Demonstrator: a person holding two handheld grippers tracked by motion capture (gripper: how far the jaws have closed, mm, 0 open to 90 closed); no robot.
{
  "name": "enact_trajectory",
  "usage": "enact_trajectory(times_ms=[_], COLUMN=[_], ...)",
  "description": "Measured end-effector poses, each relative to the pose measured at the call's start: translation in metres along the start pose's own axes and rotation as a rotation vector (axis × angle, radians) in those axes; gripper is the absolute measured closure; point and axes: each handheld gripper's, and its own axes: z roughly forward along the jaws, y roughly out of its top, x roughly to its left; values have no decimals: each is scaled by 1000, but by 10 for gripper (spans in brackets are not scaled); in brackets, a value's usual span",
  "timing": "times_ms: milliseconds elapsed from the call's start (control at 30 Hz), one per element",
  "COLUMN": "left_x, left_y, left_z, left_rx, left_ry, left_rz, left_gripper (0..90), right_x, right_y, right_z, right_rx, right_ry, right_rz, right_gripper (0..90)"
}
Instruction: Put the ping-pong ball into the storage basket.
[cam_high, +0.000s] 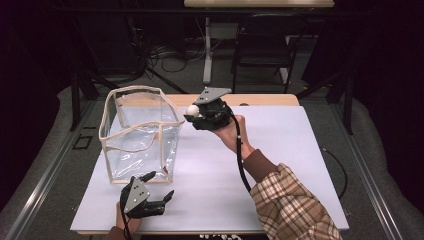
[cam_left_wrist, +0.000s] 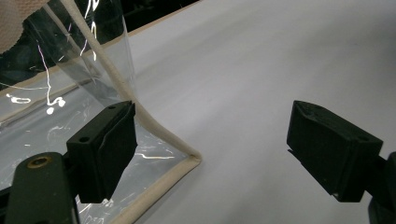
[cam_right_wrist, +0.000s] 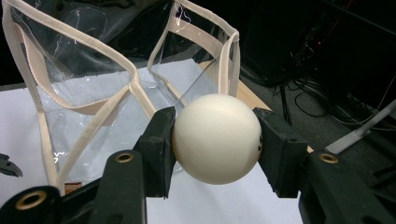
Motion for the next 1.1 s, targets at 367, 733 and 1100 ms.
enact_trajectory(times_ms=[367,733,1100], left_x=[0,0,0], left_y=[0,0,0], left_z=[0,0,-1], left_rx=[2,3,0], left_ry=[-2,-4,-4], left_rz=[4,4,-2], left_gripper=[159,159,159], right_x=[0,3,6], right_y=[8,17,23], right_z=[5,13,23], right_rx=[4,-2,8], right_ry=[2,12,17], right_rz=[-4,-9,-20], right_gripper=[508,508,508])
